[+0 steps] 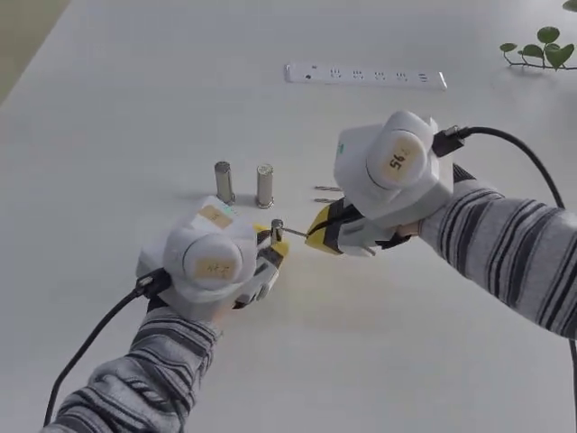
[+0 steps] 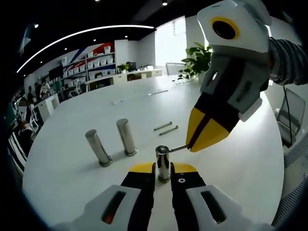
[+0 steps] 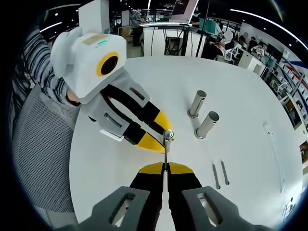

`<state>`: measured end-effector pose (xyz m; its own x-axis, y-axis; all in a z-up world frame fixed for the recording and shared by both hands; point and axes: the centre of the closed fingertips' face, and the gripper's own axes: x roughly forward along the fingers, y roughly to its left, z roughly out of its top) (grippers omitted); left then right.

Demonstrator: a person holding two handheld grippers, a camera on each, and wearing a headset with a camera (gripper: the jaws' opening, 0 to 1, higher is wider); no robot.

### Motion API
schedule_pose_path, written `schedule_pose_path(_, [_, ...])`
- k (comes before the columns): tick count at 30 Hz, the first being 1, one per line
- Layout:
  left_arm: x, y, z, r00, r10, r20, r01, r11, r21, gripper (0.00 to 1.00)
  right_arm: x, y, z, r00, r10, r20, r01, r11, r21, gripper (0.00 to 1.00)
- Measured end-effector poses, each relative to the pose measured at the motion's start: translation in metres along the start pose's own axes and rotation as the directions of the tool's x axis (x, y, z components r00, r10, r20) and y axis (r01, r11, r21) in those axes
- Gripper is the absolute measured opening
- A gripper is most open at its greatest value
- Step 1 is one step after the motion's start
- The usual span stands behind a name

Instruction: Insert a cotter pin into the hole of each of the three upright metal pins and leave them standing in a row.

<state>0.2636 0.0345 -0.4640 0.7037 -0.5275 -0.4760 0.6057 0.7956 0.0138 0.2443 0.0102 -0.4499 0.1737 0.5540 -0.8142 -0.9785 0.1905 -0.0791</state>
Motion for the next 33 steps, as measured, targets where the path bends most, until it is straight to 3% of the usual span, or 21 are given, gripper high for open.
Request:
schedule_pose_path(16, [0.003,-0.001,-0.001,0.9998,0.021,0.007,-0.021,1.0,-0.011,0.05,0.004,-0.002,0.002,1.0,-0.001,0.004,0.001,1.0,0.023,0.0])
schedule_pose_path(27, [0.004,-0.001,-0.003,0.9992,0.035,0.018,-0.035,0.999,-0.019,0.05,0.004,-0.006,0.006,0.9997,-0.013,-0.02,0.012,0.999,-0.031,0.0])
schedule_pose_path(29, [0.004,-0.001,-0.003,0.999,0.041,0.016,-0.041,0.999,-0.015,0.05,0.003,-0.005,0.011,1.0,-0.006,0.003,0.006,1.0,-0.024,0.0])
schedule_pose_path(33, [0.004,-0.001,-0.003,0.9984,0.053,0.018,-0.053,0.998,-0.02,0.05,0.004,-0.004,0.013,1.0,-0.008,-0.003,0.008,0.999,-0.038,0.0])
